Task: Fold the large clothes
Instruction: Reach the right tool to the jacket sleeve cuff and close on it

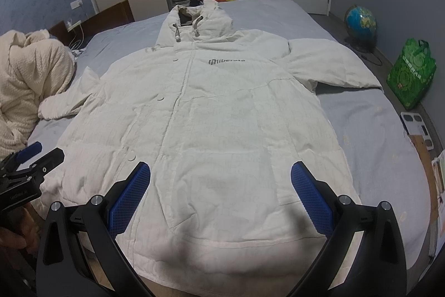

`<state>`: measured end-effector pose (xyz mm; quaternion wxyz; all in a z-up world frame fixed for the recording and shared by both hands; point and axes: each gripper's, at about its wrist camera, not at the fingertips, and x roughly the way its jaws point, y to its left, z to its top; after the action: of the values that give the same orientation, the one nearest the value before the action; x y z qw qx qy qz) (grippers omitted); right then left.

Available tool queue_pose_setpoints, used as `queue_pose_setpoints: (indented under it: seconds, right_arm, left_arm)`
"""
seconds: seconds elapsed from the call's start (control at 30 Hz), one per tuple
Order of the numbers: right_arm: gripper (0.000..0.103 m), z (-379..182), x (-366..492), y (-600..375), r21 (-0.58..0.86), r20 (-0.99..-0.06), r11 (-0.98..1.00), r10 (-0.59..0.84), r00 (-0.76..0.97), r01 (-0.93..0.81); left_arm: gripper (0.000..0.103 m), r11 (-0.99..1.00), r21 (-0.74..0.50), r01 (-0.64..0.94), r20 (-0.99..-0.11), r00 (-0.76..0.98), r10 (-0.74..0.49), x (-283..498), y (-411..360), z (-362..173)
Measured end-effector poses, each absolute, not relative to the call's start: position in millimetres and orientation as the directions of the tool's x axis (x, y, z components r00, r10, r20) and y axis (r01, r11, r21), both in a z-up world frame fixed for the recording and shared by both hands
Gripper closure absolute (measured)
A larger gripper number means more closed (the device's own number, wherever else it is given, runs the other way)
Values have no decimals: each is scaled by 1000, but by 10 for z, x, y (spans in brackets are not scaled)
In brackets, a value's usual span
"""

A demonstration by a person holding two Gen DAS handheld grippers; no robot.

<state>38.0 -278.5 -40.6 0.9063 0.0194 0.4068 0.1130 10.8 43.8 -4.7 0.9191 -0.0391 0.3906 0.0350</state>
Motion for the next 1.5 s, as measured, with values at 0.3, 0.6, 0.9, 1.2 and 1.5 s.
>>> queue_pose_setpoints:
  seconds: [0.3,0.6,0.9,1.2,1.5]
  right_arm:
    - [6,-338,564,-3105,191,-739,972,236,631,-139]
    - [6,-301,1238,-3988,301,-745,954,231,625,6]
    - [7,-596,2222,-5147,453,-756,855,220,617,251]
    - [22,-1066,2799,-5947,631,-720,663,306,623,402]
    - [43,-1348,3154,-6233,650,-730,589,306,611,480]
  left_arm:
    - [7,987,-44,-156,-745,663,72,225,660,-123]
    - [7,945,-100,-311,-748,650,134,396,1287,-115]
    - [7,924,-108,-366,-830,545,119,510,1419,-421]
    - [7,938,-74,-339,-833,538,129,618,1325,-540]
    - [7,943,-53,-329,-849,512,131,708,1258,-653]
